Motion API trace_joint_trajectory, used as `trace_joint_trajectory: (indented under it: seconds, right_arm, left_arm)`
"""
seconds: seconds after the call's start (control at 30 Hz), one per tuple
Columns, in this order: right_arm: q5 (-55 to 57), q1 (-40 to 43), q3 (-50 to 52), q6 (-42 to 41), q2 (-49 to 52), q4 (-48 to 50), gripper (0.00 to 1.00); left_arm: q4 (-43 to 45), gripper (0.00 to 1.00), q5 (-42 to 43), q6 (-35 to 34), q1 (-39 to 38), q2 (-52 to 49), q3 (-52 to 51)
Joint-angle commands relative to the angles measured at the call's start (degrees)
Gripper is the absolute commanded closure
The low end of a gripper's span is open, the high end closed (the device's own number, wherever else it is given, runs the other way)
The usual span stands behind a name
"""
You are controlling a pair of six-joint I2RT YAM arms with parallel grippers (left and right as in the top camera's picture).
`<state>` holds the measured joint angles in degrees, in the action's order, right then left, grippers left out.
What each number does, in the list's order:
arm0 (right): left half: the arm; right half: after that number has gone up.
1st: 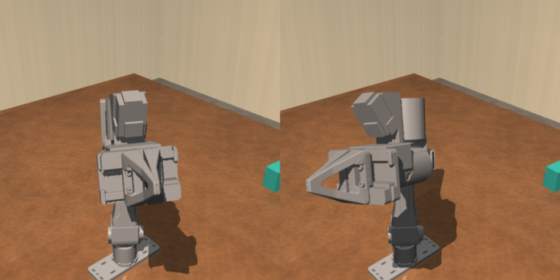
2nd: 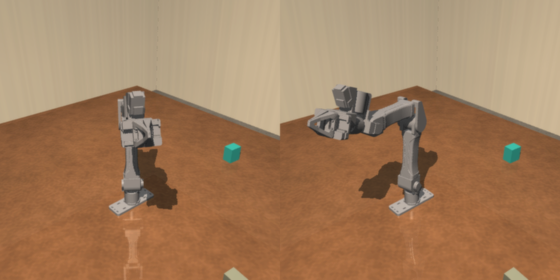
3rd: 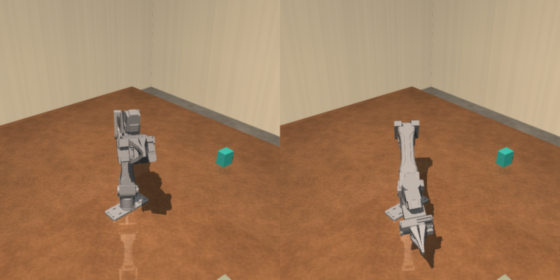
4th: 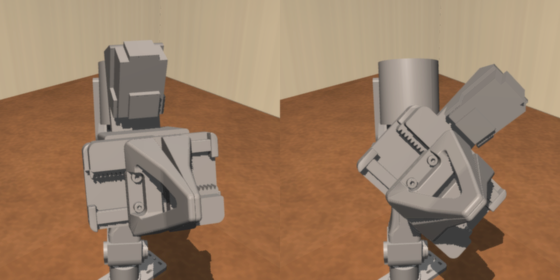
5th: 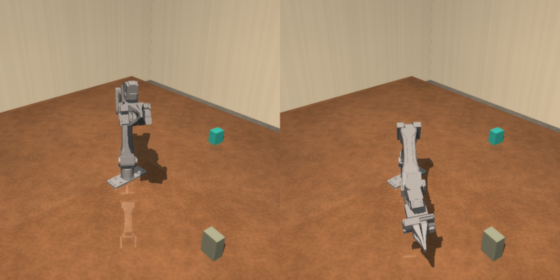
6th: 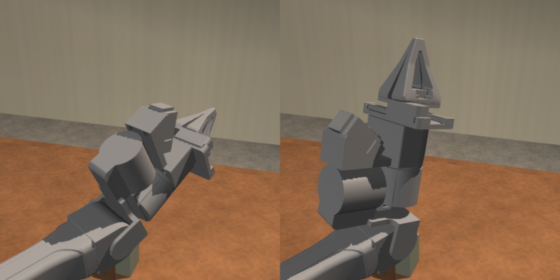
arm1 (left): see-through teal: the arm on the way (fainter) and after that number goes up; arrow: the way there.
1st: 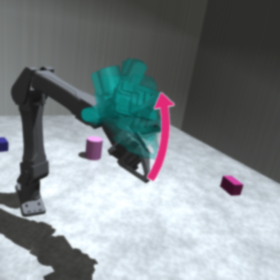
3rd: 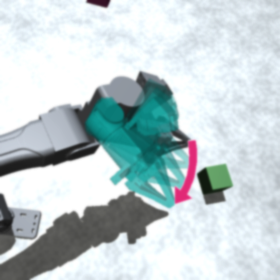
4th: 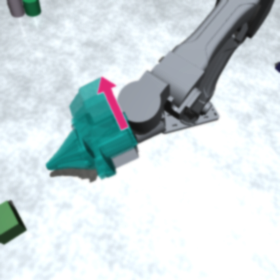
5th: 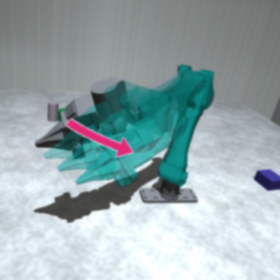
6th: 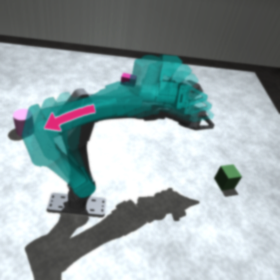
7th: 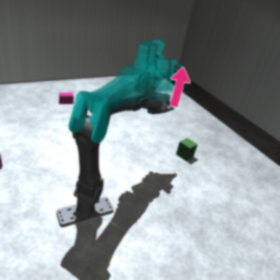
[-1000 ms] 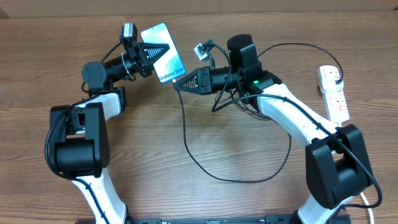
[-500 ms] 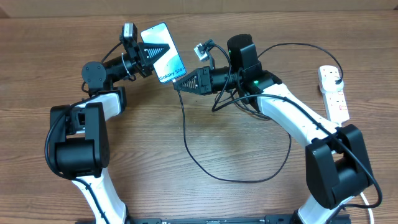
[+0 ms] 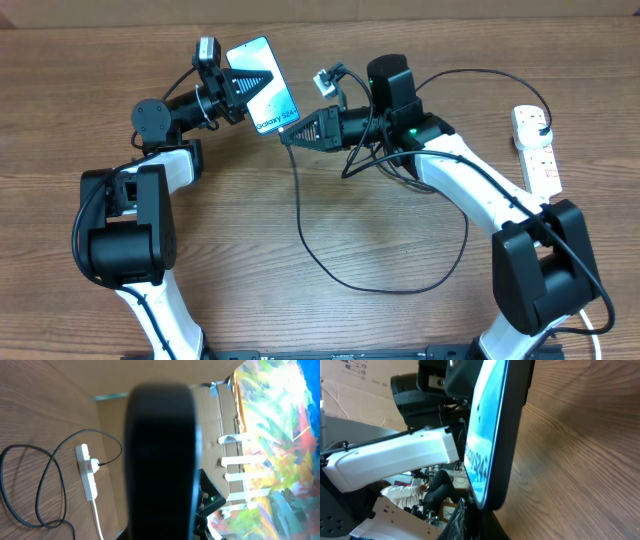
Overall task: Plug charger to phone and switch on socket
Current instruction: 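Push the USB-C plug up into the phone's port with the right gripper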
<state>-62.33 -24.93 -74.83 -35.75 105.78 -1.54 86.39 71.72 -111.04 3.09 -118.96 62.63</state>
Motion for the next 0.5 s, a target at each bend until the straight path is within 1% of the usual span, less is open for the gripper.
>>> trace_joint_trajectory:
  seconds: [0.0, 0.27, 0.47]
  right_arm:
    - [0.6, 1.3, 0.2, -0.1, 0.0, 0.4, 0.96]
    - [0.9, 1.7, 0.2, -0.1, 0.0, 0.4, 0.96]
    - [3.6, 1.5, 0.2, -0.2, 0.0, 0.5, 0.96]
  left_arm:
    - [0.6, 0.95, 2.0, 1.4, 0.0, 0.6, 1.3]
    - [0.6, 0.95, 2.0, 1.3, 0.0, 0.6, 1.3]
    - [0.7, 0.96, 2.0, 0.0, -0.5, 0.6, 1.3]
